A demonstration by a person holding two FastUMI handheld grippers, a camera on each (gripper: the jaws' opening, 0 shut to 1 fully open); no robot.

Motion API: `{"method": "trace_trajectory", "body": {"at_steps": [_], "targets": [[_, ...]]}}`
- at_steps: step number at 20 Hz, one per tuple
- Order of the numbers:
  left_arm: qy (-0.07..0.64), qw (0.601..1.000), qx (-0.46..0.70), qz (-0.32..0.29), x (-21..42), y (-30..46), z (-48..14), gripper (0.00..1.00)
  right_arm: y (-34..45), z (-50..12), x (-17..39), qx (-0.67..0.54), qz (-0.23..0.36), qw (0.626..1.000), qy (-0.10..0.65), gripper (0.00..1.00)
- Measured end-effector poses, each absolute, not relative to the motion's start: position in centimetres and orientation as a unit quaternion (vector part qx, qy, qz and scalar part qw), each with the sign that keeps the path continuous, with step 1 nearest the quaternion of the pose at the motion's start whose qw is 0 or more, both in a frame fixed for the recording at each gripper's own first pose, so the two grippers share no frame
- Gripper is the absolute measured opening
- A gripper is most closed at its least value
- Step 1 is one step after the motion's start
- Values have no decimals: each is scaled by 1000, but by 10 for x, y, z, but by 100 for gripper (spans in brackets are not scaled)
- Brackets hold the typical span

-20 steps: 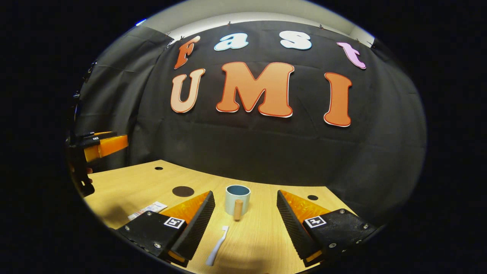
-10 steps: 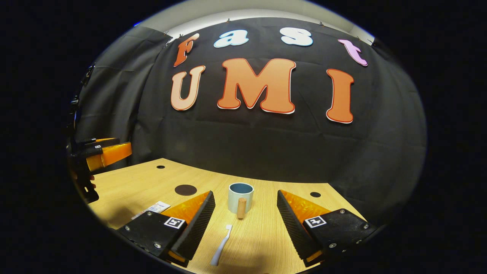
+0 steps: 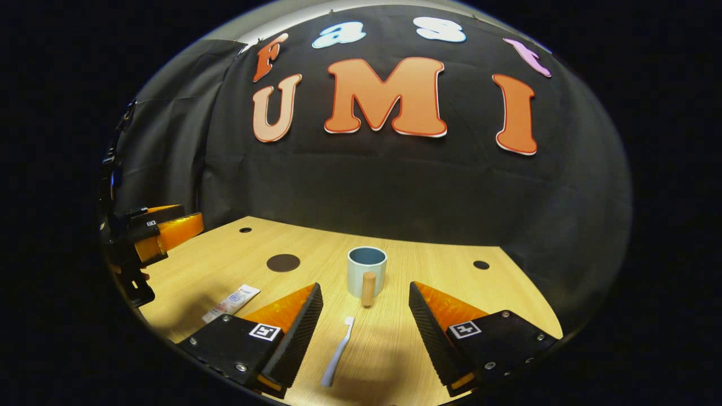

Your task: Put the toothbrush and toothpaste on the desktop into the cup, then pick up the cup and place it on the coaster on the desktop.

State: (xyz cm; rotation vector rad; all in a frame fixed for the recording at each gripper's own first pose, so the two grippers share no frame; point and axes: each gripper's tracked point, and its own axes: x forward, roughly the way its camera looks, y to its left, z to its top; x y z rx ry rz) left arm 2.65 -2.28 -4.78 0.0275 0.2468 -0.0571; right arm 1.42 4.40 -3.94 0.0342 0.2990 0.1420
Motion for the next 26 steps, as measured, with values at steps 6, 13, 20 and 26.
{"method": "trace_trajectory", "body": {"at_steps": [6, 13, 20, 26], "targets": [[200, 978, 16, -52, 31, -36, -89, 100, 43, -64, 14, 4, 72, 975, 209, 92], [318, 946, 19, -63, 30, -43, -151, 100, 56, -87, 14, 15, 100, 952, 290, 92], [424, 902, 29, -78, 25, -50, -201, 100, 56, -112, 16, 25, 102, 926, 363, 87], [486, 870, 33, -72, 26, -43, -229, 100, 60, -128, 16, 24, 109, 902, 418, 83]]}}
